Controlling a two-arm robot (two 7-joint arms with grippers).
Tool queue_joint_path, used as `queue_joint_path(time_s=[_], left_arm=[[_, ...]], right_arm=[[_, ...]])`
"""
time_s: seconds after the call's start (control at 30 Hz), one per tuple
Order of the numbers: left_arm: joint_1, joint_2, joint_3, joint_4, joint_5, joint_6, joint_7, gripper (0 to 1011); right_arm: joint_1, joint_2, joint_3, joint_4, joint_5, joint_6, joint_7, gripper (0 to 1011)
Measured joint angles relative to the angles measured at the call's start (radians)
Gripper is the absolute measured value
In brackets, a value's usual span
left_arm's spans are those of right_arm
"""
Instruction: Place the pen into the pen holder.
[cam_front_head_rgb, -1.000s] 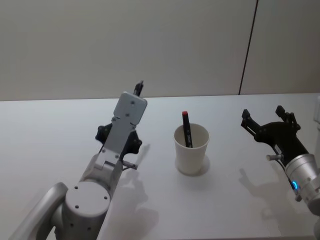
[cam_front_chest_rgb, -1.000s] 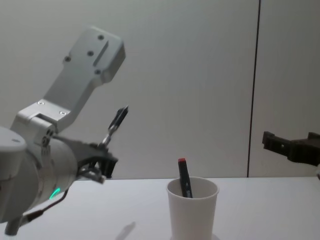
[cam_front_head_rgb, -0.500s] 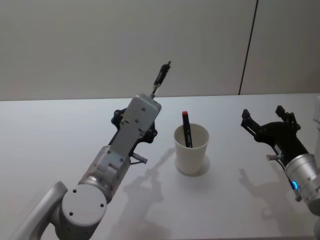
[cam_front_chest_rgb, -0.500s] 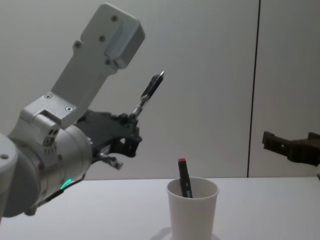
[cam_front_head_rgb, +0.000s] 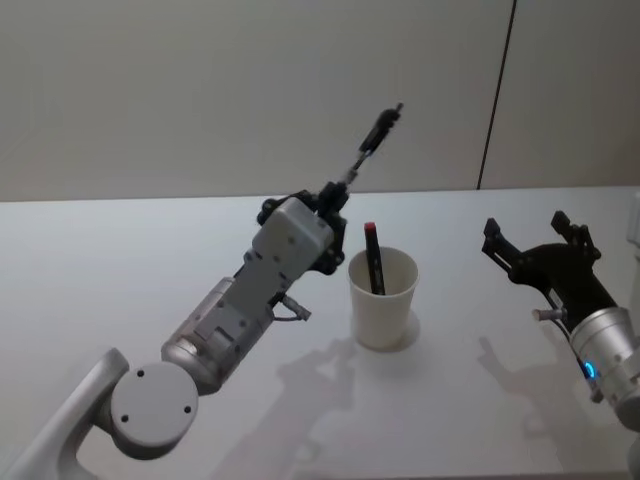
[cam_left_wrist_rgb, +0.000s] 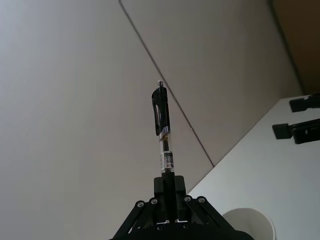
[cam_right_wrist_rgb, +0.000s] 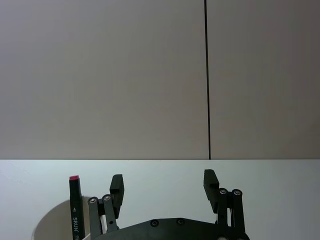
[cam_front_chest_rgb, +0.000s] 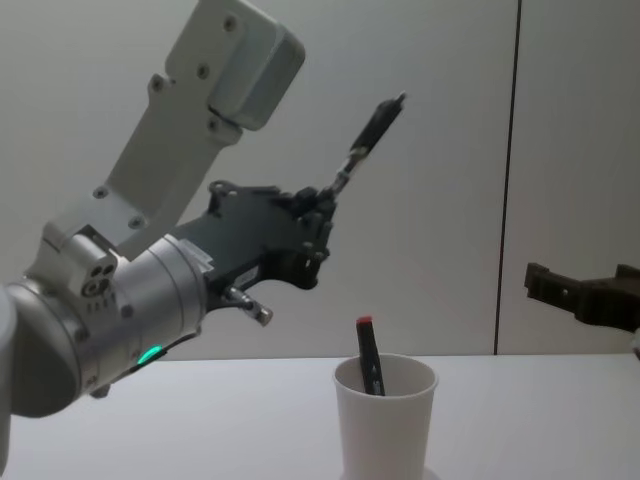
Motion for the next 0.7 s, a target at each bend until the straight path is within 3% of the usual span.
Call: queue_joint_path(time_s=[0.2, 0.23, 0.7], left_arm=[[-0.028, -0.005, -0.006, 0.049, -0.002, -0.1, -0.074, 126], [-0.041, -0.007, -0.009, 0.069, -0.006, -0.143, -0.109, 126], [-0.124, -0.03, -0.018, 0.197, -0.053, -0.364, -0.313, 126]], right_arm=[[0.0, 0.0, 0.0, 0.0, 0.0, 0.0, 0.0, 1001], [0.0, 0.0, 0.0, 0.0, 0.0, 0.0, 0.0, 1002], [0.0, 0.0, 0.0, 0.0, 0.0, 0.0, 0.0, 1001]])
